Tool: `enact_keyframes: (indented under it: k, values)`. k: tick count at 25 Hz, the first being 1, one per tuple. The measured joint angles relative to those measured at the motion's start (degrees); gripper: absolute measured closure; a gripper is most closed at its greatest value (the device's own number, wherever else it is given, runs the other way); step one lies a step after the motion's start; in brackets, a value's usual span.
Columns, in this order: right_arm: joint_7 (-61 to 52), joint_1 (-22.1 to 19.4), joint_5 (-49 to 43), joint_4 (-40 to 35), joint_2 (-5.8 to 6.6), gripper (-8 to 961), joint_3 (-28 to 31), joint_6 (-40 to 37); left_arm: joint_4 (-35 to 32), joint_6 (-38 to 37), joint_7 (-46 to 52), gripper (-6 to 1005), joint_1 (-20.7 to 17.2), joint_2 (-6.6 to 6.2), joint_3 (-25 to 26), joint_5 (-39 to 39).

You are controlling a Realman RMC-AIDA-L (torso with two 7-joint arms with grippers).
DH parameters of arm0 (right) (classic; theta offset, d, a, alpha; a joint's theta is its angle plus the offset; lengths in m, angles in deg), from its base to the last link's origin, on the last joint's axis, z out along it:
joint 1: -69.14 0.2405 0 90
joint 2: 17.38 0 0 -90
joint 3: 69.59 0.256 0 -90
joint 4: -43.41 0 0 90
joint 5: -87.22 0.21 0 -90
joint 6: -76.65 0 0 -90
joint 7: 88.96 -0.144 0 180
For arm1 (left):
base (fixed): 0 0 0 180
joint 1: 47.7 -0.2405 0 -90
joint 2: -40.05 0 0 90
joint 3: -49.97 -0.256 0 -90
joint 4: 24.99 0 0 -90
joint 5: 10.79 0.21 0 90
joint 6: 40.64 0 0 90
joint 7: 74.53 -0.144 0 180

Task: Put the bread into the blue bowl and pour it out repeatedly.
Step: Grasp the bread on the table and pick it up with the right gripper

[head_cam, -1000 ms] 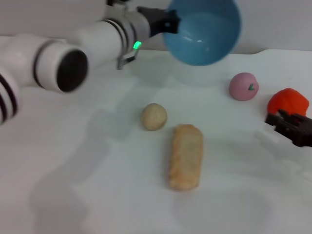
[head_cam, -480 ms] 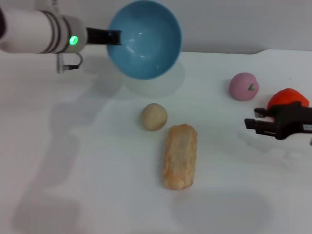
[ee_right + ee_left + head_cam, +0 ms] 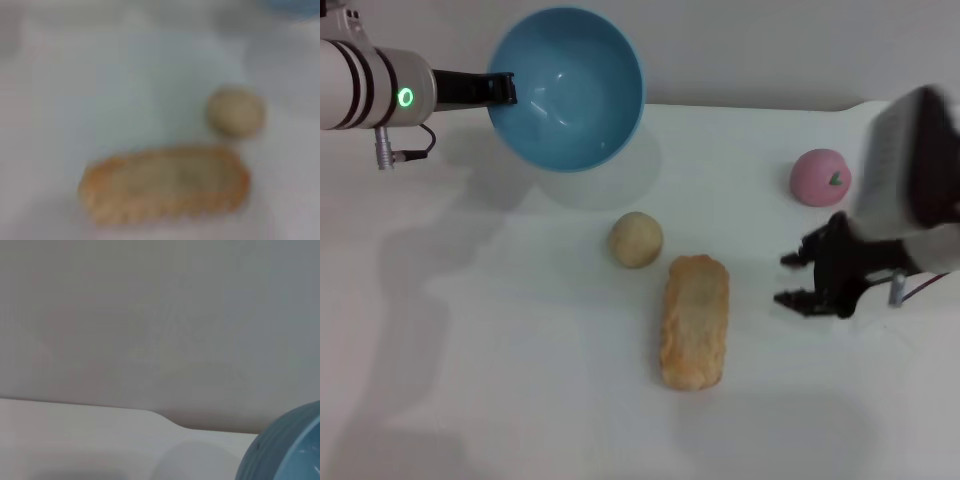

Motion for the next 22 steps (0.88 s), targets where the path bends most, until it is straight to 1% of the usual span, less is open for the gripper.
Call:
enact_keyframes:
  k: [3,4,5,10,14,22]
  values:
    - [-6.5,2.7,-6.5,-0.5,0.02,448,-7.2,0.0,0.0,0.1,-0.1,986,0.1,-0.04,0.2,0.0]
    - [-9.0,3.5,-9.2,-2.1,-0.10,438,-12.5,1.1,-0.1,0.1,-0.1,986,0.3,-0.06,0.2,0.0]
    - [-9.0,3.5,-9.2,-2.1,-0.10,427,-12.5,1.1,-0.3,0.1,-0.1,986,0.5,-0.08,0.2,0.1]
    - [-9.1,1.3,-15.0,-7.6,-0.47,377,-22.3,8.8,-0.4,-0.1,-1.2,986,0.7,-0.14,0.4,0.2]
    - [-8.8,0.5,-19.6,-8.6,-0.61,352,-28.2,13.3,-0.8,-0.2,-1.5,985,0.7,-0.15,0.7,0.3]
    - [-6.0,1.6,-20.1,-9.0,-0.44,344,-35.2,14.5,-1.0,-0.3,-1.6,986,0.5,-0.15,2.5,0.3]
